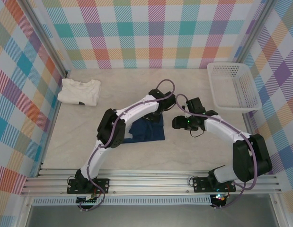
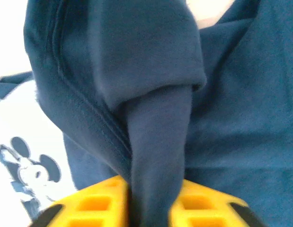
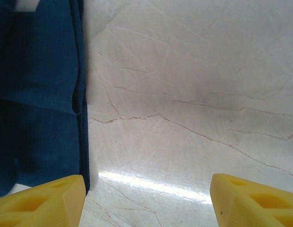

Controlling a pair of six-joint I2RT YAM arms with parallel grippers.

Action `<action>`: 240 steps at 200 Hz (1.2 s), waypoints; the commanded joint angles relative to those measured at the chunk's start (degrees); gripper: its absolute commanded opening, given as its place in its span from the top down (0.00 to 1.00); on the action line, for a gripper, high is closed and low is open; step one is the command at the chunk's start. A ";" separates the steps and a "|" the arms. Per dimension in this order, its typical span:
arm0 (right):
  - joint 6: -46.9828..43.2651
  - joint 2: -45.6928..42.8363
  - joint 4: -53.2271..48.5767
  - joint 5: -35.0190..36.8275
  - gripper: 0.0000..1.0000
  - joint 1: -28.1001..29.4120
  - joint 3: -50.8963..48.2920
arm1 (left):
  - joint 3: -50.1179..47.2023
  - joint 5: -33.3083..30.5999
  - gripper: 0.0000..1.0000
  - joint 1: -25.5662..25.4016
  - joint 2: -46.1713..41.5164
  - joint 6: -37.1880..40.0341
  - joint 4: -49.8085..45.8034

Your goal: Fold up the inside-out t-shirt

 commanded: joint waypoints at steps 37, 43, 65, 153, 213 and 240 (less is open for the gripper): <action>2.95 -9.04 0.76 -0.17 0.31 -0.07 -5.88 | -6.64 7.29 0.43 2.30 -9.75 -1.69 15.06; 2.64 -10.03 1.65 -1.57 0.31 0.10 -6.58 | -10.25 8.50 0.42 2.88 -12.64 -1.68 17.65; 0.99 -11.09 6.42 -7.86 0.30 2.85 -7.87 | -27.38 13.17 0.37 5.66 -26.83 -1.93 27.98; -4.88 16.31 6.66 13.98 0.11 28.13 15.42 | -63.63 26.21 0.37 24.21 -43.60 -5.84 43.82; -7.95 26.56 5.72 25.21 0.08 36.41 22.37 | -66.29 29.57 0.46 27.80 -36.90 -5.54 49.18; -7.45 28.29 4.20 32.60 0.11 36.05 22.95 | -68.19 30.41 0.46 29.11 -36.48 -5.37 50.76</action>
